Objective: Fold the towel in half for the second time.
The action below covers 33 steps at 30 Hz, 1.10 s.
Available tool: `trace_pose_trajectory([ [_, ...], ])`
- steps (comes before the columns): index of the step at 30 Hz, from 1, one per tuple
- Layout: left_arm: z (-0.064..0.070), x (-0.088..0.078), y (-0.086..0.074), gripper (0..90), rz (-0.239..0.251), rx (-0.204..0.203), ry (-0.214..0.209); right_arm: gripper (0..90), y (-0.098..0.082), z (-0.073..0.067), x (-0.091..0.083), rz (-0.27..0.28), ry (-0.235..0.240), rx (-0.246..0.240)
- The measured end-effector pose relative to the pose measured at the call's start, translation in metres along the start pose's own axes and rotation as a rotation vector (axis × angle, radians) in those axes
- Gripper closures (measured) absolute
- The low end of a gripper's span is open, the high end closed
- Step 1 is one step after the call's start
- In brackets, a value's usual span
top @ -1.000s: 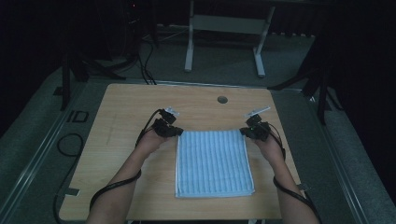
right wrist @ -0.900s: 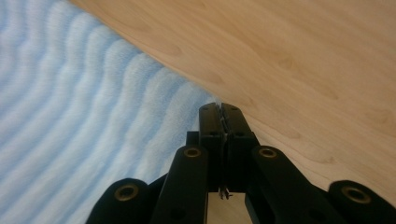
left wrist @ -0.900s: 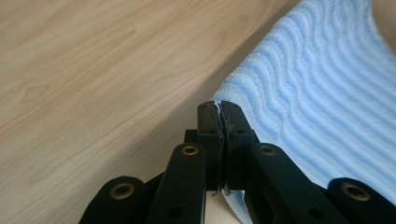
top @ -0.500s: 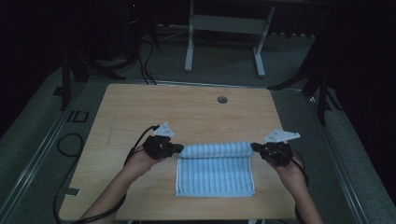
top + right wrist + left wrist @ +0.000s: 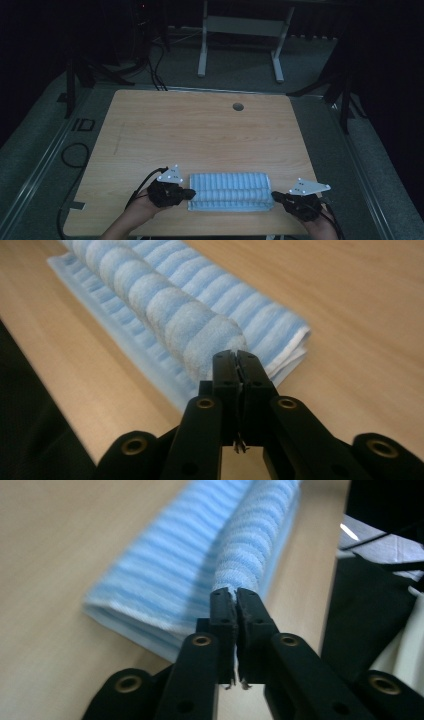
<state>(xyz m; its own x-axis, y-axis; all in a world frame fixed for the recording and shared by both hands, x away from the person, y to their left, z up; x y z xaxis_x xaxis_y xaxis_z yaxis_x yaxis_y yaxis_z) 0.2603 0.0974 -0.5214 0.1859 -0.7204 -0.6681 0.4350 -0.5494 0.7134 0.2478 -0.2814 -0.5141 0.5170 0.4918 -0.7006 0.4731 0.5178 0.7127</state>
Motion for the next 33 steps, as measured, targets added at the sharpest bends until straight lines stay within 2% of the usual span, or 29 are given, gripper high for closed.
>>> trace_pose_trajectory([
  [2,-0.003,0.002,-0.001,67.5,-0.004,-0.020,0.000,74.6,-0.001,0.002,-0.001,-0.005,-0.027,0.003],
  [3,-0.004,0.003,-0.001,61.6,-0.001,-0.023,0.016,71.0,0.002,0.002,-0.002,0.004,-0.027,0.011],
  [5,-0.006,0.006,0.002,54.8,-0.005,-0.024,0.046,70.6,0.009,0.003,-0.002,0.016,-0.017,0.020],
  [6,-0.006,0.009,0.003,51.2,0.001,-0.031,0.033,69.3,0.012,0.003,0.000,0.019,-0.013,0.012],
  [8,-0.006,0.015,0.005,50.4,0.001,-0.025,0.020,68.1,0.018,-0.001,0.008,0.017,0.009,-0.001],
  [12,-0.007,0.029,0.007,47.8,-0.009,-0.026,-0.027,65.9,0.022,-0.006,0.032,-0.021,0.025,-0.041],
  [14,-0.008,0.034,0.008,47.9,-0.019,-0.019,-0.029,65.2,0.022,-0.005,0.040,-0.036,0.036,-0.042],
  [16,-0.009,0.040,0.008,47.8,-0.023,-0.030,-0.055,65.2,0.024,-0.003,0.048,-0.045,0.035,-0.045],
  [18,-0.012,0.045,0.008,47.9,-0.041,-0.030,-0.042,65.2,0.025,-0.001,0.054,-0.062,0.034,-0.045],
  [21,-0.022,0.052,0.004,47.9,-0.067,-0.068,-0.005,64.5,0.024,0.002,0.061,-0.077,0.023,-0.050],
  [23,-0.027,0.055,0.002,48.3,-0.077,-0.089,-0.008,63.9,0.022,0.005,0.070,-0.110,0.012,-0.058],
  [25,-0.030,0.056,0.002,49.9,-0.071,-0.089,-0.004,62.4,0.018,0.007,0.078,-0.146,0.010,-0.059],
  [29,-0.035,0.057,0.004,49.9,-0.072,-0.088,0.014,62.3,0.019,0.008,0.083,-0.135,0.006,-0.059],
  [33,-0.040,0.058,0.006,49.9,-0.076,-0.072,0.032,62.2,0.021,0.014,0.087,-0.123,0.025,-0.029],
])
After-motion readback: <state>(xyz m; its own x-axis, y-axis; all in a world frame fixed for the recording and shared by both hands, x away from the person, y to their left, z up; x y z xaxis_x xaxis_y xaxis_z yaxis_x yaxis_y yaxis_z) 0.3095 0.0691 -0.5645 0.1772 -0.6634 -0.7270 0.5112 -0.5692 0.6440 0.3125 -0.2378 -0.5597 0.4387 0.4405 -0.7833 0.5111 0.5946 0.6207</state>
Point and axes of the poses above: each handheld gripper's, and its own axes: x roughly forward along the jaws, y roughly out of its top, z roughly to its right, the point moved 3 cm from there along x, roughly forward along the jaws, and after that the axes turned 4 degrees about -y, right-handed, at the moved point
